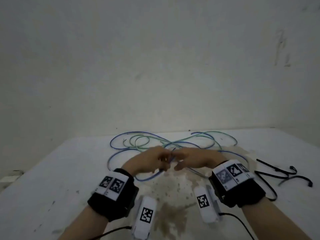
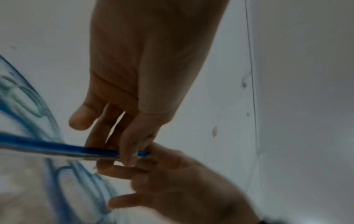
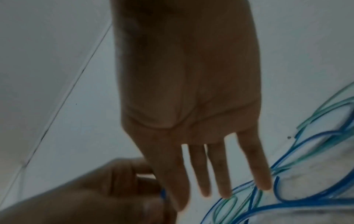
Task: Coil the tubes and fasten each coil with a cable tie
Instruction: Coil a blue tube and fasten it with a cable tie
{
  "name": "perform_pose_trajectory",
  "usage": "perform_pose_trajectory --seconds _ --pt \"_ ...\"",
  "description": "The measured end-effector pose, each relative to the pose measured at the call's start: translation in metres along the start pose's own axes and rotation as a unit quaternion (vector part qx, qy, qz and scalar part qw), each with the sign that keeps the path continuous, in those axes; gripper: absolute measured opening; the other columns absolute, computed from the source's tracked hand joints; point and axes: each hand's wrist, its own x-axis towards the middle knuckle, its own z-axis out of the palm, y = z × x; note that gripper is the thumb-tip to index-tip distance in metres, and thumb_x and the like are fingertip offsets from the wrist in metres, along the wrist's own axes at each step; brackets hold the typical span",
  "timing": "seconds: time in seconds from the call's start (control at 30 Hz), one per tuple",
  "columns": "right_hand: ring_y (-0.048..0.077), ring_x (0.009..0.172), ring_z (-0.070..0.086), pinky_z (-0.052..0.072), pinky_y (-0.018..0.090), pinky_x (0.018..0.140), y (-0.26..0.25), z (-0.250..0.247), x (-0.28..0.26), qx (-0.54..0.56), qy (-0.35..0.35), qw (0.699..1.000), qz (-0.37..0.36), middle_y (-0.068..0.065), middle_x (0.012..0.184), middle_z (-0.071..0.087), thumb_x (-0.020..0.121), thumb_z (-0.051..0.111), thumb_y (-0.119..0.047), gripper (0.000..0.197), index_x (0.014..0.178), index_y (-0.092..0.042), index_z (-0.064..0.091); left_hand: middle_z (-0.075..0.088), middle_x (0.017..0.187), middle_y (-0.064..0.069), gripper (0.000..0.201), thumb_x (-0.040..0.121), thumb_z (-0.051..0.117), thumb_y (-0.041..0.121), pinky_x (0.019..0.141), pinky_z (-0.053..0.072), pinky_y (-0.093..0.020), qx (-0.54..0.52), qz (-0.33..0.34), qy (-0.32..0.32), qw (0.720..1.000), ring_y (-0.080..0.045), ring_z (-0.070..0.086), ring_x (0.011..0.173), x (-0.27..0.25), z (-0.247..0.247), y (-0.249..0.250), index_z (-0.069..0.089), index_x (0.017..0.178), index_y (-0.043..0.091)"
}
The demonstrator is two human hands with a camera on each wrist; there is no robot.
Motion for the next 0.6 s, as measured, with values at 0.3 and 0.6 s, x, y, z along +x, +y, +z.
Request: perform_pose_trajectory --seconds 0.3,0.6 --pt "0.026 0.104 0.064 0.045 0.039 0.098 -0.026 -0.017 0.009 0.393 0.113 0.894 -0.183 0.018 0.108 0.066 0.095 0.046 -0.012 0.024 0.115 -0.001 0.055 0.065 0.064 -0.019 0.011 0.081 0.067 0.003 0.057 0.050 -0.026 -0.178 0.063 0.235 0.953 -0.018 0.060 0.056 -0.010 -0.060 0.022 0.058 0.082 -0.003" --pt "0.026 0.072 0.063 0.056 0.044 0.079 -0.049 -0.008 0.018 0.512 0.130 0.825 -0.199 0.016 0.078 0.061 0.087 0.056 0.000 0.024 0.111 0.001 0.057 0.065 0.068 -0.022 0.025 0.083 0.064 0.001 0.061 0.054 -0.027 -0.274 0.098 0.418 0.861 -0.019 0.063 0.061 0.001 -0.058 0.015 0.061 0.107 0.008"
